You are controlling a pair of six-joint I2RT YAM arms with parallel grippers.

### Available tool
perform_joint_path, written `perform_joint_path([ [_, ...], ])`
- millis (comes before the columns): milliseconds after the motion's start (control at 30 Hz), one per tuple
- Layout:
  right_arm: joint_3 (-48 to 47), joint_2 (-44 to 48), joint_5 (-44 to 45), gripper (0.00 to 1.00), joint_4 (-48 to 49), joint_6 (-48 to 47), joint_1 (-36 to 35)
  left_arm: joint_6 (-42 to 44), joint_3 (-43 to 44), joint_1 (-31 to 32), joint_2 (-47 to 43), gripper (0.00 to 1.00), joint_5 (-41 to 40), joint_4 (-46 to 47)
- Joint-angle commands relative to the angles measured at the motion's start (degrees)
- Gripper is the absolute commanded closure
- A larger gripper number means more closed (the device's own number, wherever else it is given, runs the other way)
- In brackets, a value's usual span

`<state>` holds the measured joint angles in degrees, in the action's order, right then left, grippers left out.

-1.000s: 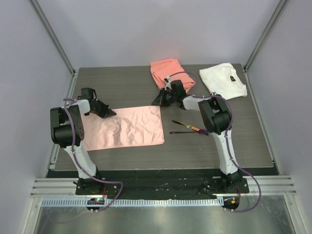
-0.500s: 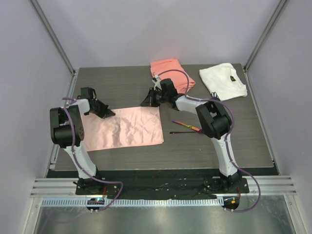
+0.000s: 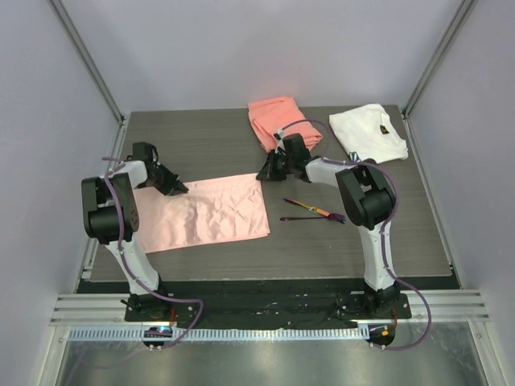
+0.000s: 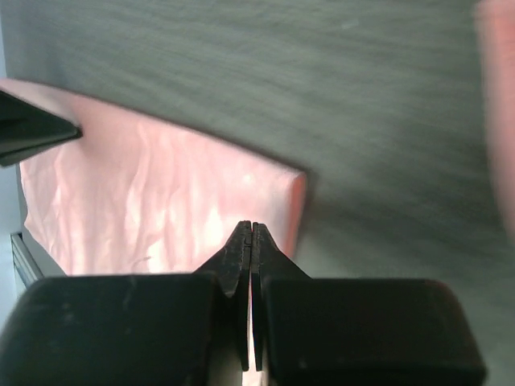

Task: Fold the napkin into a case and place the utensils inside
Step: Smooth out the rectangle-folded napkin at the center of the board.

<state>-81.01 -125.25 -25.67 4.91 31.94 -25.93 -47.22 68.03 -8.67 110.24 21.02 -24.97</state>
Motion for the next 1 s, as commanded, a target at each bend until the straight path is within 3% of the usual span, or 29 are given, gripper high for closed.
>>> perform_joint_path([
  [0,0.06,8.35,5.36,0.99,-4.46,-1.97,-6.31,7.22,3.33,-1.0,-3.79,0.81,-0.02,-8.16],
  [100,0.16,7.31,4.24,0.99,-2.19,-0.06,-10.18,8.9,4.57,-2.4,-5.03,0.81,0.25,-10.71],
  [233,3.22,3.62,-1.13,0.99,8.24,6.19,-11.42,10.48,3.87,-6.96,-5.3,0.92,1.13,-11.76],
  [467,6.47,0.01,3.86,0.99,6.61,2.86,-6.86,14.25,3.07,-11.2,-6.52,0.92,0.43,-12.73],
  [667,14.82,5.1,8.97,0.99,3.53,-1.08,-3.25,13.65,4.65,-11.28,-5.65,0.9,0.95,-10.72],
  [867,11.5,8.0,6.77,0.99,3.53,-0.48,-5.26,9.26,4.65,-11.37,-4.94,0.91,5.79,-5.09],
  [967,4.83,7.31,7.48,0.99,0.99,-1.53,-8.07,7.76,5.53,-11.37,-4.16,0.91,6.49,-2.63],
])
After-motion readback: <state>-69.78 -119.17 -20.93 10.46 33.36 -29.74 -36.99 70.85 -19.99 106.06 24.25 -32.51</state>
